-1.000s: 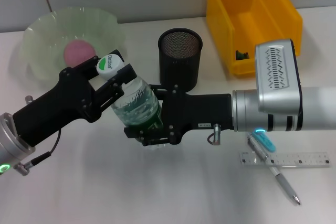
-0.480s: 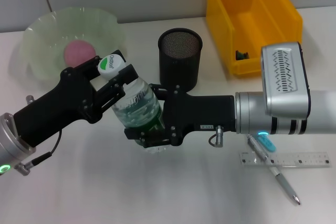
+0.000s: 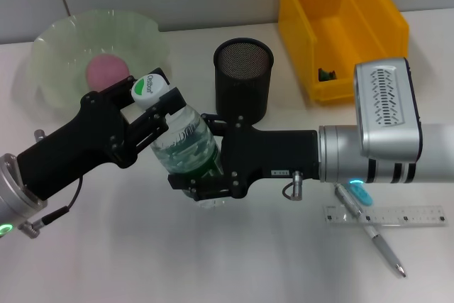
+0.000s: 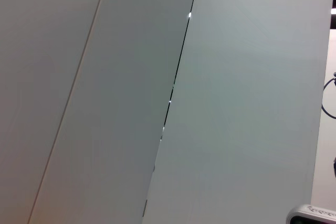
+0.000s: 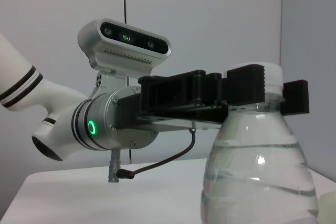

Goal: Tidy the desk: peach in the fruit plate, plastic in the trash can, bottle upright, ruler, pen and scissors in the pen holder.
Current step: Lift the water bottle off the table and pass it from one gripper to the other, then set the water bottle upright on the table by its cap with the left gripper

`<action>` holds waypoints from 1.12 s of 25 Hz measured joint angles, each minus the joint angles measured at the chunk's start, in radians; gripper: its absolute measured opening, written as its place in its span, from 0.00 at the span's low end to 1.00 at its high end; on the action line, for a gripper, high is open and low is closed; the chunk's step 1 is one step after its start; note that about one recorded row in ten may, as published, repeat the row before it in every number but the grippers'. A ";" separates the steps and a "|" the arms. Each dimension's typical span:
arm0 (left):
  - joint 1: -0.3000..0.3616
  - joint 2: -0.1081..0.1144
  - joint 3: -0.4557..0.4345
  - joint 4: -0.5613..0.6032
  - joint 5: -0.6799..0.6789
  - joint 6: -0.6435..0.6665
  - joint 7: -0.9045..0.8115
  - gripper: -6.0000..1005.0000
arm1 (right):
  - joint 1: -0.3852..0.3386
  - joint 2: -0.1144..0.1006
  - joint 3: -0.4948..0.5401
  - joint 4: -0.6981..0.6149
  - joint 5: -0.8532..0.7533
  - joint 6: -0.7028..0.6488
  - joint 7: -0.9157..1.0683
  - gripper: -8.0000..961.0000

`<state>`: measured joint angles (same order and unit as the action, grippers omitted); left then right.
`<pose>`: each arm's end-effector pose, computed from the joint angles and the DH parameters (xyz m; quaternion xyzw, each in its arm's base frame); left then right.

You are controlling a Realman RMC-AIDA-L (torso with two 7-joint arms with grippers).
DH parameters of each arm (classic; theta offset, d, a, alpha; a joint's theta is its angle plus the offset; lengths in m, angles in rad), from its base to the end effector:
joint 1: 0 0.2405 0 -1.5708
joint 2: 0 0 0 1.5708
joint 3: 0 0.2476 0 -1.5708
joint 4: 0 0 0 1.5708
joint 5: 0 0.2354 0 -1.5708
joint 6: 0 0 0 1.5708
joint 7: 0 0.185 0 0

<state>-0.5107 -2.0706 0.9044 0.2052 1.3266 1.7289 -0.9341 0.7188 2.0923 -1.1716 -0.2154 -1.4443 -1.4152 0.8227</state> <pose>-0.2148 0.3228 -0.0467 -0.8385 -0.1553 -0.4976 0.1588 0.1813 0.3489 -0.1271 -0.9462 0.0345 0.3094 0.0885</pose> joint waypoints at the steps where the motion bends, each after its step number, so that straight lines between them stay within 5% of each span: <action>1: 0.000 0.000 -0.001 0.000 0.001 0.002 0.001 0.44 | -0.001 0.000 0.000 0.000 0.000 -0.001 0.000 0.82; 28: 0.008 0.003 -0.005 0.010 -0.002 0.010 0.006 0.45 | -0.098 -0.002 0.018 -0.036 0.016 -0.051 0.009 0.87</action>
<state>-0.5031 -2.0678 0.8995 0.2152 1.3251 1.7386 -0.9280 0.6209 2.0901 -1.1540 -0.2509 -1.4280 -1.4658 0.8321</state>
